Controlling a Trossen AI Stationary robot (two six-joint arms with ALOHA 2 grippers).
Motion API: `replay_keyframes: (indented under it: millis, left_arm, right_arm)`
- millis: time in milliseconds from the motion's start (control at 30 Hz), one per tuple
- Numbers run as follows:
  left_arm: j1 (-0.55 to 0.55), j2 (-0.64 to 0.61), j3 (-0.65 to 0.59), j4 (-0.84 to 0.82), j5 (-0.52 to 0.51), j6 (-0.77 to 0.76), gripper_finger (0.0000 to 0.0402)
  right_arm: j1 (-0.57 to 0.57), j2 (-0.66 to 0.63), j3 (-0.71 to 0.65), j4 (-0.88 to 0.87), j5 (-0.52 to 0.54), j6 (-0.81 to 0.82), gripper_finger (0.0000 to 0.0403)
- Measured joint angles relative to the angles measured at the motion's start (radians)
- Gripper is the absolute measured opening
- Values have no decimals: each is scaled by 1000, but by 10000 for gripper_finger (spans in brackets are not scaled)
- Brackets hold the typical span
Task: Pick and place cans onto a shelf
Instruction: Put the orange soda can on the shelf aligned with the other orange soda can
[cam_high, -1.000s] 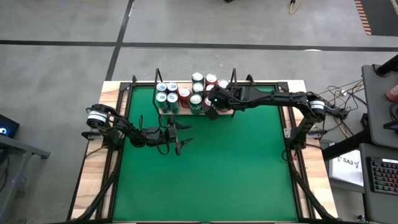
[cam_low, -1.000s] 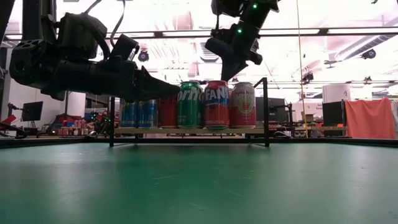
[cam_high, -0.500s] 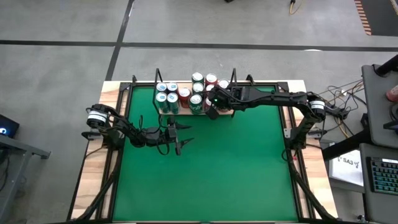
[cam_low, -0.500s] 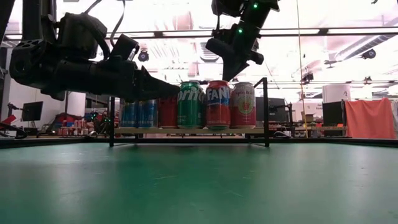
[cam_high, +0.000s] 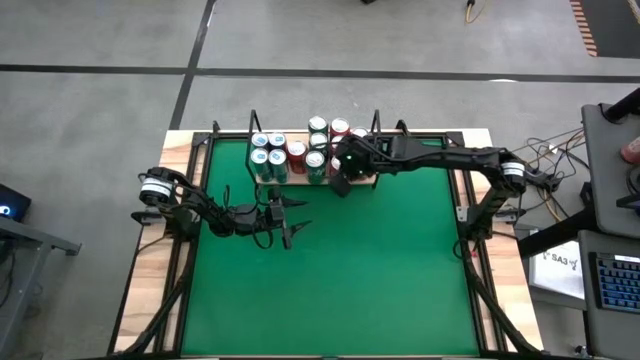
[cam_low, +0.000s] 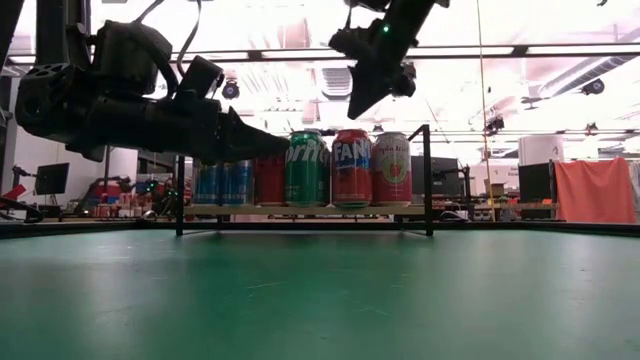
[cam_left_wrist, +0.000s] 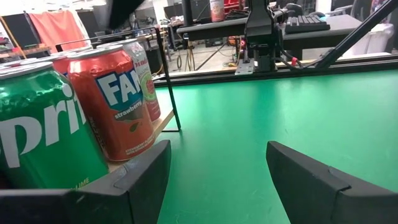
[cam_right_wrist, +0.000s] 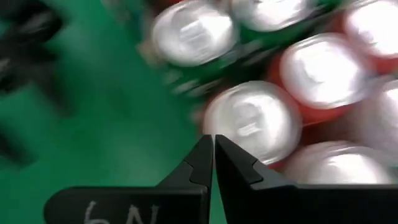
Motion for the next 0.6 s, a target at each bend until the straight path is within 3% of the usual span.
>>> replay_keyframes:
  millis: [100,167,600]
  left_arm:
    - [0,0,0,0,0,0,248]
    - [0,0,0,0,0,0,248]
    - [-1,0,0,-2,0,0,248]
  right_arm:
    - [1,-3,0,-16,-156,-2,9]
    - [2,-3,0,-28,-190,-3,9]
    - [-25,60,-3,-49,-135,-16,9]
